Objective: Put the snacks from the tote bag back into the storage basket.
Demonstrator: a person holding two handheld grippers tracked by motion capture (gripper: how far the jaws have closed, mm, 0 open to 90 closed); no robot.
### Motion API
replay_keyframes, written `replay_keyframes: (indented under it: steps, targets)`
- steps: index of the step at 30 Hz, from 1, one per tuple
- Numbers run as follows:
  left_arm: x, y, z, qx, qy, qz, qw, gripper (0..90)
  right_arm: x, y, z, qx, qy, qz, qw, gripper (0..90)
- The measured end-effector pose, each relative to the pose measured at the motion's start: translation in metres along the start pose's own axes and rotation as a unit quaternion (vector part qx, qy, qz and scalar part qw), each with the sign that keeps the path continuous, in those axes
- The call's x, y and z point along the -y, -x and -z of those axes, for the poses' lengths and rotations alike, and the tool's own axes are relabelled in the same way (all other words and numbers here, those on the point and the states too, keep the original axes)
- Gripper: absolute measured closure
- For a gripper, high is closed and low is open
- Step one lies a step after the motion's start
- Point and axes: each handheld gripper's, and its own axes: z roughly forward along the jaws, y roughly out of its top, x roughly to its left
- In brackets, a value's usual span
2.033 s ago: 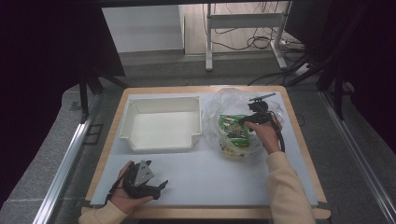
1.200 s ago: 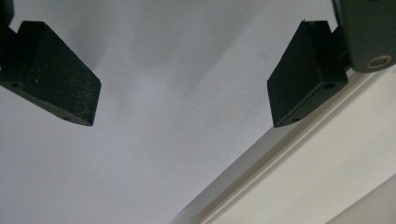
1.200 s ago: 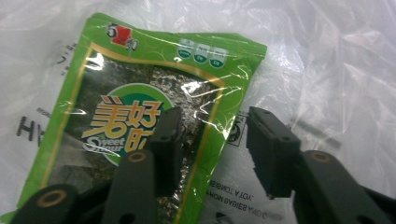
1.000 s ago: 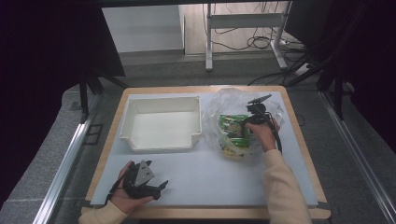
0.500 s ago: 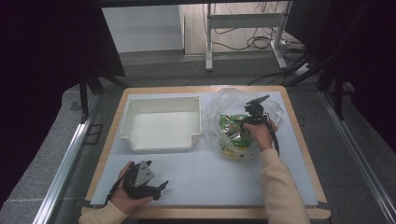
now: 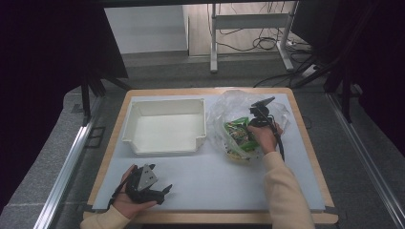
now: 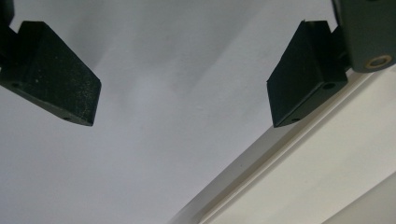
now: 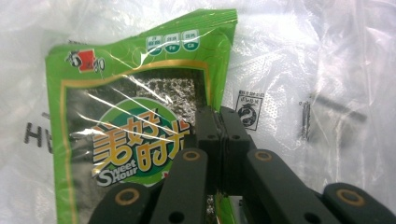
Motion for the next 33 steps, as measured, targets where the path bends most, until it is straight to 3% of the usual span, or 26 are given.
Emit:
replay_keyframes:
  steps: [14,26,33]
  targets:
    - [0.000,0.000,0.000,0.000,0.000,0.000,1.0000,9.8,0.001,0.005,0.028,-0.034,0.036,0.007,0.9988,89.8]
    - [0.000,-0.001,0.000,-0.001,0.000,0.000,1.0000,9.8,0.004,0.007,0.044,-0.046,0.067,0.019,0.9965,89.9]
    - [0.000,-0.001,0.000,-0.001,-0.001,0.000,1.0000,9.8,0.005,0.012,0.052,-0.049,0.087,0.010,0.9949,90.0]
